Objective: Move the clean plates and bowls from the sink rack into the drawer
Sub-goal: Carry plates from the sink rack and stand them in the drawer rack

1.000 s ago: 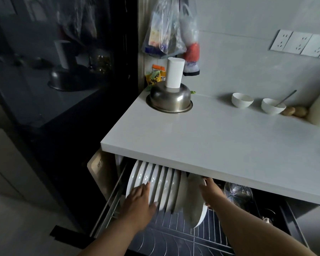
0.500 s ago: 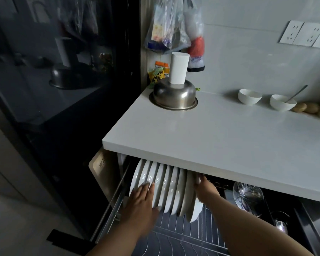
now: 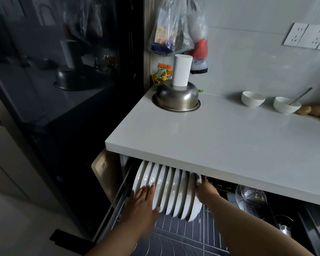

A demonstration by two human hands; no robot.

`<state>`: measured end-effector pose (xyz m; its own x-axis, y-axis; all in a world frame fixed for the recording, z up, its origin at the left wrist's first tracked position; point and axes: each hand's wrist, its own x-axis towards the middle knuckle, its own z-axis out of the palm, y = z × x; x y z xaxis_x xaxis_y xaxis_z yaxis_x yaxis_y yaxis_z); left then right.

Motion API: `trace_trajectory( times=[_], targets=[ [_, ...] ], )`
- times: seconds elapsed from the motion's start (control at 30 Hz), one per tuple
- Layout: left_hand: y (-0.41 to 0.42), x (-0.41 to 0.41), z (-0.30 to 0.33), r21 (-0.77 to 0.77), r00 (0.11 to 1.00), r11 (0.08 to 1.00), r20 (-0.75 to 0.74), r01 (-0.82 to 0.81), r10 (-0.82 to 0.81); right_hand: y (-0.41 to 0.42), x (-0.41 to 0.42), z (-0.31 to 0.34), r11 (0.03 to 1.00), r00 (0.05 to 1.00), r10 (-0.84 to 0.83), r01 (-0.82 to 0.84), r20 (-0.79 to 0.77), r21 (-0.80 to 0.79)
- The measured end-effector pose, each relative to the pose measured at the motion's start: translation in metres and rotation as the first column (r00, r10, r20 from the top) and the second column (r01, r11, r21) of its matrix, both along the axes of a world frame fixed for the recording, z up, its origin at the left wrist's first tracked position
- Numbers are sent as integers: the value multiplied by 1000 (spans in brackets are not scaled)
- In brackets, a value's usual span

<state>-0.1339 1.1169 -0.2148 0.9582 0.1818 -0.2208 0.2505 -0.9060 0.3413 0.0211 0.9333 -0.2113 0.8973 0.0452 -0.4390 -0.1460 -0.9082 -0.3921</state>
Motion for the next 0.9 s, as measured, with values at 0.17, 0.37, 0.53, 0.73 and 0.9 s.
trace_trajectory(
  times=[0.17, 0.37, 0.53, 0.73, 0.9],
  targets=[
    [-2, -1, 26, -37, 999, 999, 39, -4, 5, -4, -14, 20, 995, 996, 91, -90, 16, -46],
    [-13, -3, 85, -29, 999, 1000, 37, -4, 5, -10, -38, 65, 978, 976, 200, -205, 90, 48],
    [-31, -6, 141, -106, 998, 994, 68, 7, 0, -28, -55, 122, 971, 975, 124, -158, 182, 182],
    [-74, 8, 196, -150, 992, 986, 118, 70, -53, -73, -66, 187, 931, 960, -62, -42, 271, 363],
    [-138, 19, 220, -180, 985, 975, 132, 132, -109, -135, -71, 206, 881, 931, -219, 60, 292, 468]
  ],
)
